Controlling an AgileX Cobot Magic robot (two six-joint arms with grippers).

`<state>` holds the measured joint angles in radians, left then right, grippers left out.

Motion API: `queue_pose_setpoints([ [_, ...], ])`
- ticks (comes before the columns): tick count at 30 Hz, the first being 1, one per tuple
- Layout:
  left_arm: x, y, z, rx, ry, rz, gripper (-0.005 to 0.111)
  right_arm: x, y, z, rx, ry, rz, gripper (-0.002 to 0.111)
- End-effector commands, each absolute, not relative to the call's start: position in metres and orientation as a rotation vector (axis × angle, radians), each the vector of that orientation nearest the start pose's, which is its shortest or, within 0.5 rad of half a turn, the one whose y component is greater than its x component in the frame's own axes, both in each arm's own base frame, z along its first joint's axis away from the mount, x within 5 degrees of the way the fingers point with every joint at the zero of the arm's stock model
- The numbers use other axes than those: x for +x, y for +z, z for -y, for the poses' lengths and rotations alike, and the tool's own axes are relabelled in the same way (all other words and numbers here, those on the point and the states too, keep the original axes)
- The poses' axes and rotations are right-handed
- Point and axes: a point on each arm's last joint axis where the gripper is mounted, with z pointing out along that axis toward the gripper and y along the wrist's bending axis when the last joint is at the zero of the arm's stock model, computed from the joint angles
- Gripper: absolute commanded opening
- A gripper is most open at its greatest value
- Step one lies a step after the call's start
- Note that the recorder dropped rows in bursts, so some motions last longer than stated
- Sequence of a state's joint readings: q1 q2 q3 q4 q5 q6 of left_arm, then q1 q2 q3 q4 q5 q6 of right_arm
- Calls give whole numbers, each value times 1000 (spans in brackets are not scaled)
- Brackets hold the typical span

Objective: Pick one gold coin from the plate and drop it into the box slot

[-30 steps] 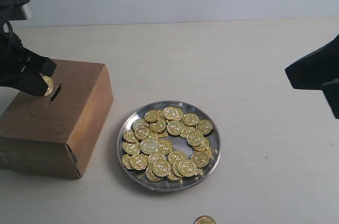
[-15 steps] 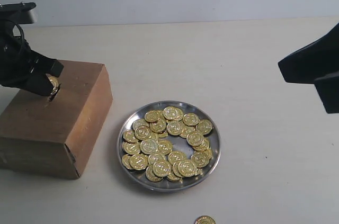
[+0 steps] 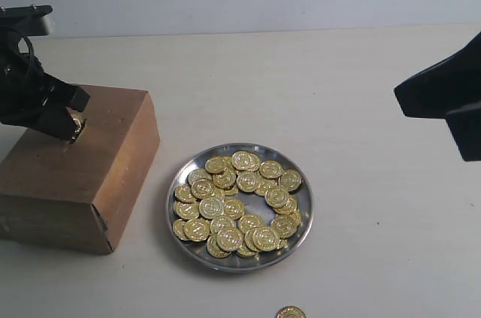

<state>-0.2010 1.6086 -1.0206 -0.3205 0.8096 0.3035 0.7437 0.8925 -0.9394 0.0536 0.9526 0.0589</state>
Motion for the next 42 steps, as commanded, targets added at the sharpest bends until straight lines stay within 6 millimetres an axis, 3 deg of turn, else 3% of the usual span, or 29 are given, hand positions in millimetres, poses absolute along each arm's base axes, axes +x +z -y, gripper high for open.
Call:
queue_pose_setpoints([
  [1,295,218,83,426,-391,-2817,30,115,357,-111,-807,439,-2278,0],
  [5,293,222,83,441,-395,-2813,54,115,357,-111,-807,439,-2278,0],
  [7,291,228,83,444,-394,-2792,54,116,358,-112,-799,446,-2259,0],
  [10,286,249,83,466,-410,-2690,34,119,365,-113,-769,472,-2175,0],
  [13,274,284,85,496,-447,-2503,1,124,376,-115,-727,491,-2029,0],
  [16,252,318,84,526,-487,-2321,1,126,384,-115,-710,477,-1932,0],
  [18,222,338,81,545,-505,-2163,1,127,382,-116,-708,477,-1920,0],
  [20,200,342,78,540,-514,-2074,1,128,375,-117,-710,478,-1926,0],
  [22,178,340,73,503,-518,-1983,1,128,364,-117,-693,497,-1887,0],
  [23,158,334,69,456,-531,-1903,1,127,351,-116,-671,518,-1817,0],
  [26,135,324,59,337,-524,-1804,1,119,336,-109,-627,555,-1682,0],
  [29,103,300,45,226,-502,-1721,1,104,304,-95,-590,587,-1586,0],
  [35,80,250,36,95,-534,-1726,1,89,255,-79,-481,662,-1601,0],
  [42,74,213,33,102,-492,-1786,1,84,227,-74,-478,647,-1593,0],
])
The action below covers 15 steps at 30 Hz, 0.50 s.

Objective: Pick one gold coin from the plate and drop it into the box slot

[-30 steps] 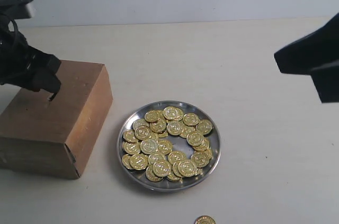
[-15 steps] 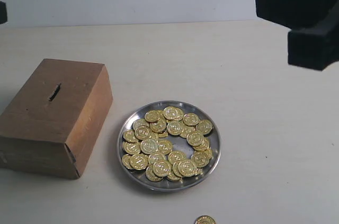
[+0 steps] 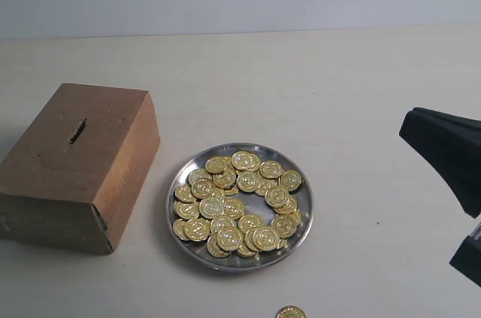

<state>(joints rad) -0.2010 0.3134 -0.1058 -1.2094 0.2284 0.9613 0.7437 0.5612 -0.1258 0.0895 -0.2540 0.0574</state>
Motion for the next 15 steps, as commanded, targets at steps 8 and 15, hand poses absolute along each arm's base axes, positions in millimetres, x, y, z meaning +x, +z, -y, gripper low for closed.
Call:
queue_pose_setpoints([
  [8,68,203,29,116,-435,-1745,1,79,202,-69,-505,617,-1632,0],
  [15,69,197,25,-74,-538,-1746,1,79,197,-67,-449,638,-1717,0],
])
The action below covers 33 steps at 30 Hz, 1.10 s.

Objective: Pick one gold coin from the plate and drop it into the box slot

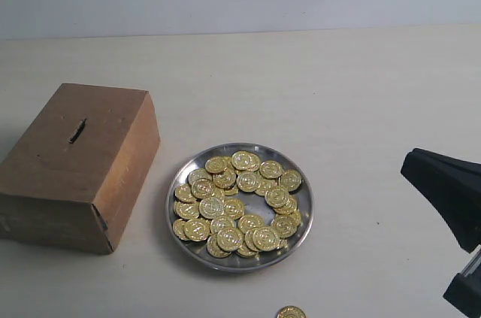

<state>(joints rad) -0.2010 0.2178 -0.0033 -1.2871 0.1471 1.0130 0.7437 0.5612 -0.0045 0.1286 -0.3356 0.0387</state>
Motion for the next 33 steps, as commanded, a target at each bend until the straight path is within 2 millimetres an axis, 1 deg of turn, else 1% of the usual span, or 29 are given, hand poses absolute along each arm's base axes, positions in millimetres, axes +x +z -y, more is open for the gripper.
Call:
queue_pose_setpoints([
  [1,69,198,26,-83,-554,-1746,1,79,195,-67,-455,636,-1733,0],
  [5,67,197,31,-27,-602,-1763,1,77,188,-67,-483,623,-1807,0],
  [6,68,197,30,-22,-579,-1758,1,77,188,-67,-483,623,-1807,0],
  [9,69,197,27,15,-495,-1744,1,77,187,-67,-565,562,-1788,0],
  [13,69,197,28,146,-395,-1732,1,77,188,-67,-612,522,-1751,0],
  [16,68,197,28,152,-393,-1731,1,77,188,-67,-586,539,-1763,0],
  [33,69,197,28,150,-391,-1731,1,77,188,-67,-590,536,-1761,0],
])
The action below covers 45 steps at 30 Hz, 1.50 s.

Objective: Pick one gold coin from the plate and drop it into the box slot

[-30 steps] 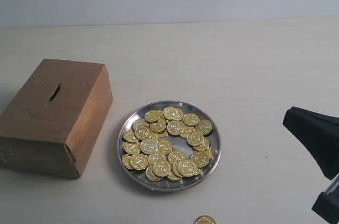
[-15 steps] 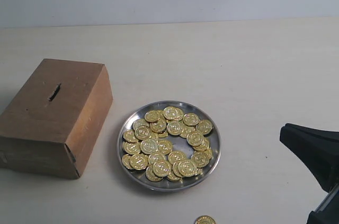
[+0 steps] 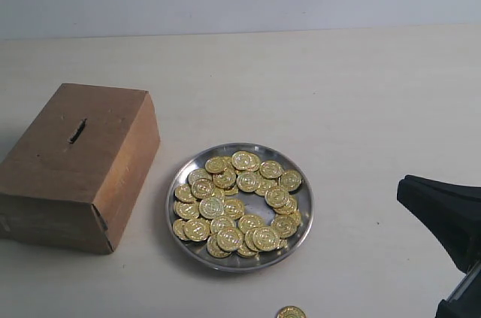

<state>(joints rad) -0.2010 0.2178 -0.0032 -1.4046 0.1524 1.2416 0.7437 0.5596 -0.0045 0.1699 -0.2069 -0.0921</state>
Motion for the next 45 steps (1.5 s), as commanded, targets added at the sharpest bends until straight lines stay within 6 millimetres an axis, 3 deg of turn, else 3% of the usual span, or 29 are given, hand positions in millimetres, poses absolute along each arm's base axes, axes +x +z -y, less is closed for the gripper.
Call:
queue_pose_setpoints([
  [1,69,197,28,150,-391,-1731,1,77,190,-66,-584,539,-1740,0],
  [12,69,197,27,142,-382,-1730,1,67,193,-25,-249,299,-1754,0],
  [20,69,197,27,142,-382,-1730,1,56,191,-10,-78,156,-1733,0],
  [29,69,197,27,142,-382,-1730,1,54,187,-6,-43,72,-1770,0],
  [45,69,197,27,142,-382,-1730,1,54,187,-6,-38,79,-1770,0],
])
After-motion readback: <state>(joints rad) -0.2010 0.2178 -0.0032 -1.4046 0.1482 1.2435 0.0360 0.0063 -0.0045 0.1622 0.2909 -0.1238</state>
